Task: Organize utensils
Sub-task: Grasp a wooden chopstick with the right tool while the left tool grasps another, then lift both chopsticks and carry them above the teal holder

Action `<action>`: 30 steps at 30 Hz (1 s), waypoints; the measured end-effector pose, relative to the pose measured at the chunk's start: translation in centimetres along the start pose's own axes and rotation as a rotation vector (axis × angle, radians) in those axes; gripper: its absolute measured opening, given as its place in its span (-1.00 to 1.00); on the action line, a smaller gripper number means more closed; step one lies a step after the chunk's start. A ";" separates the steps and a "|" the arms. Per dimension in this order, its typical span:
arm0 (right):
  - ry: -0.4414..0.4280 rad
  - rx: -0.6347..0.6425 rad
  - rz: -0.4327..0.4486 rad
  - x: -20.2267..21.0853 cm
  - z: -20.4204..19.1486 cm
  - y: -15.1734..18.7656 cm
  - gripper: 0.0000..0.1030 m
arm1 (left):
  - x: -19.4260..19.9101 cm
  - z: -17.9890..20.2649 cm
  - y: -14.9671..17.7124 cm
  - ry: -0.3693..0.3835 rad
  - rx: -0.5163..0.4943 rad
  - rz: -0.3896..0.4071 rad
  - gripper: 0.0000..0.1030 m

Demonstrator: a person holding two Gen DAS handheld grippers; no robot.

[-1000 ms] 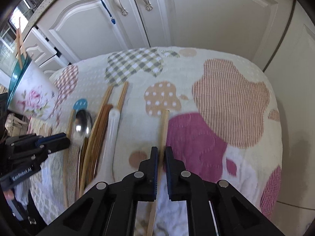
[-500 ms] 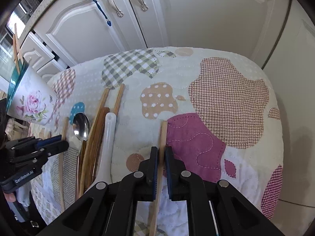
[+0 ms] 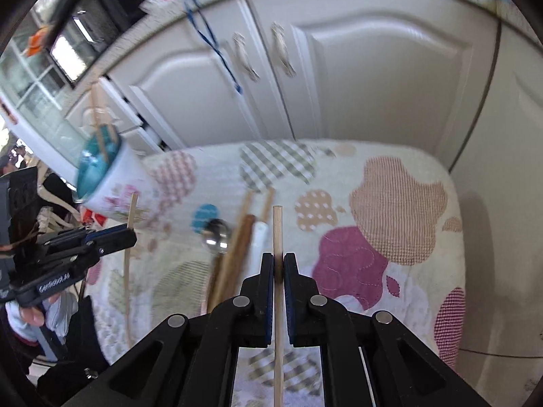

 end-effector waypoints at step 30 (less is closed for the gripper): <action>-0.107 0.262 0.165 6.8 -12.8 -5.3 -0.90 | 12.0 -2.8 -2.2 -0.074 0.016 0.218 -0.92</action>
Point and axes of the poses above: each gripper's, at about its wrist camera, not at the fingertips, and x roughly against the way its jaws point, z to its right, y to its underside, the point moved 6 cm from there along -x, roughly the way its jaws point, and after that the axes turned 4 degrees about -x, right-handed, at the moved point
